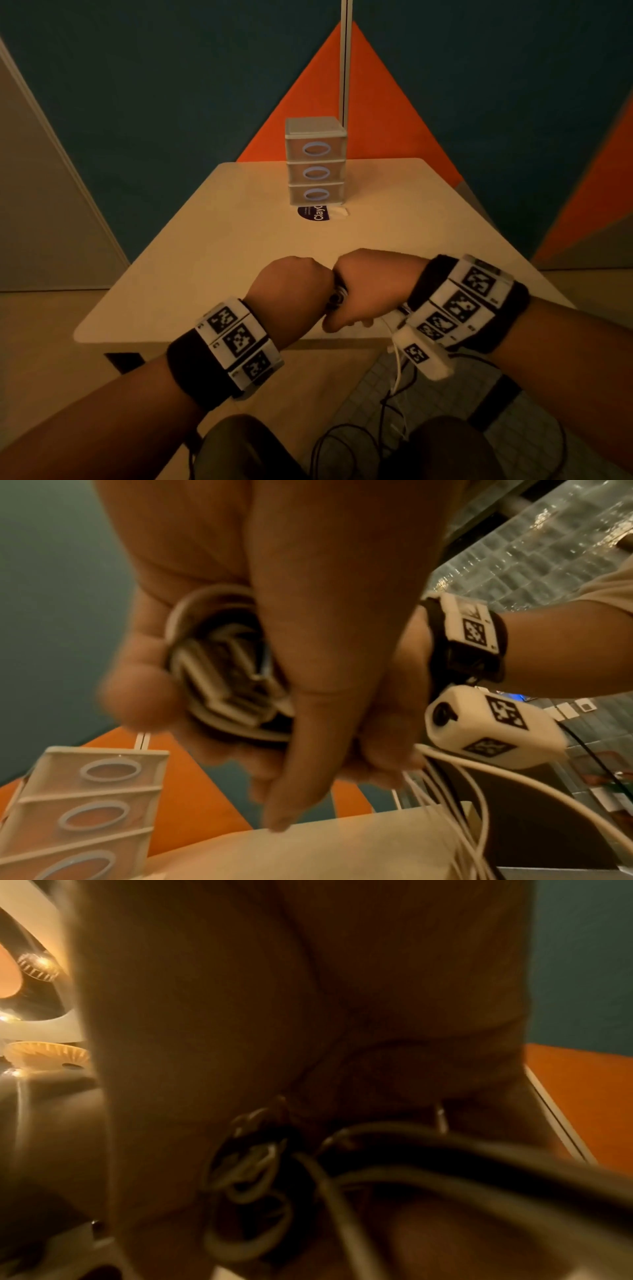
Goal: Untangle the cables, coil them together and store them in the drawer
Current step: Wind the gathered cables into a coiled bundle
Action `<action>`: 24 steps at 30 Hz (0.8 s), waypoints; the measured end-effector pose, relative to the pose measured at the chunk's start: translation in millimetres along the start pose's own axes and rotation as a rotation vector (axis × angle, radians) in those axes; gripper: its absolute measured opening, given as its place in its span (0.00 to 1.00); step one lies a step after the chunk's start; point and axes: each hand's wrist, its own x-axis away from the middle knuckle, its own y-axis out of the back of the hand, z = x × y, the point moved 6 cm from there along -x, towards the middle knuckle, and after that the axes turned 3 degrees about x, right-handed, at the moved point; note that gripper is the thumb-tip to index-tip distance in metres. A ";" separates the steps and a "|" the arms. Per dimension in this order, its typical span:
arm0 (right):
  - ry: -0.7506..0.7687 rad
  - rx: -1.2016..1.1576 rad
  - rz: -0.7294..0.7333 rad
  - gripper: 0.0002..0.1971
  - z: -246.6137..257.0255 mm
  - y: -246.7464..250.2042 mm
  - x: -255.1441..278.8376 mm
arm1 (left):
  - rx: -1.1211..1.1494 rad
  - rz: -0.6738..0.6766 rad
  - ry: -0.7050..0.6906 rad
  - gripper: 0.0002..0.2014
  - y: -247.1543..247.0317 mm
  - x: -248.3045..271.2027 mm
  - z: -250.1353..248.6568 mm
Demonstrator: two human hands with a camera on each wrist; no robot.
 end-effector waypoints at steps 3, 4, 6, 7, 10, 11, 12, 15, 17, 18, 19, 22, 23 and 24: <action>-0.082 -0.070 0.026 0.07 0.3 -8.6 -8.4 | 0.034 0.050 0.038 0.12 -1.8 -0.4 -1.8; -0.093 -0.070 0.031 0.08 1.5 -11.4 -9.8 | 0.032 0.066 0.052 0.13 -3.5 -0.3 -1.3; -0.078 -0.044 0.005 0.11 3.8 -15.5 -12.0 | 0.034 0.078 0.077 0.11 -8.1 0.2 1.8; -0.069 -0.041 -0.012 0.13 4.5 -16.9 -12.0 | 0.045 0.059 0.081 0.09 -9.0 1.0 3.9; -0.063 -0.095 -0.053 0.13 2.8 -13.9 -11.7 | 0.124 -0.117 0.069 0.10 -1.4 7.8 9.9; -0.065 -0.121 -0.061 0.11 1.6 -11.6 -11.2 | 0.122 -0.174 0.065 0.13 1.0 11.1 10.8; -0.064 -0.143 -0.064 0.10 0.6 -9.3 -10.7 | 0.109 -0.207 0.064 0.15 2.3 13.7 10.7; -0.042 -0.155 -0.036 0.08 0.9 -9.0 -8.5 | 0.089 -0.160 0.062 0.12 -3.3 15.6 7.7; -0.032 -0.144 -0.017 0.11 2.7 -14.3 -8.3 | 0.076 -0.075 0.042 0.11 -7.5 14.0 7.3; -0.034 -0.155 -0.016 0.12 3.0 -16.9 -8.4 | 0.063 -0.047 0.024 0.11 -7.1 13.8 7.7; -0.034 -0.173 -0.025 0.13 2.8 -18.2 -7.7 | 0.056 -0.036 0.008 0.11 -6.7 14.1 8.3; -0.014 -0.218 -0.091 0.13 3.7 -11.3 -2.9 | 0.146 -0.107 -0.006 0.12 0.9 17.5 14.3; -0.010 -0.231 -0.109 0.14 3.4 -7.6 -1.0 | 0.196 -0.165 -0.017 0.15 4.6 19.3 16.9; -0.011 -0.245 -0.121 0.14 2.7 -4.2 1.0 | 0.252 -0.234 -0.031 0.22 8.2 22.2 20.3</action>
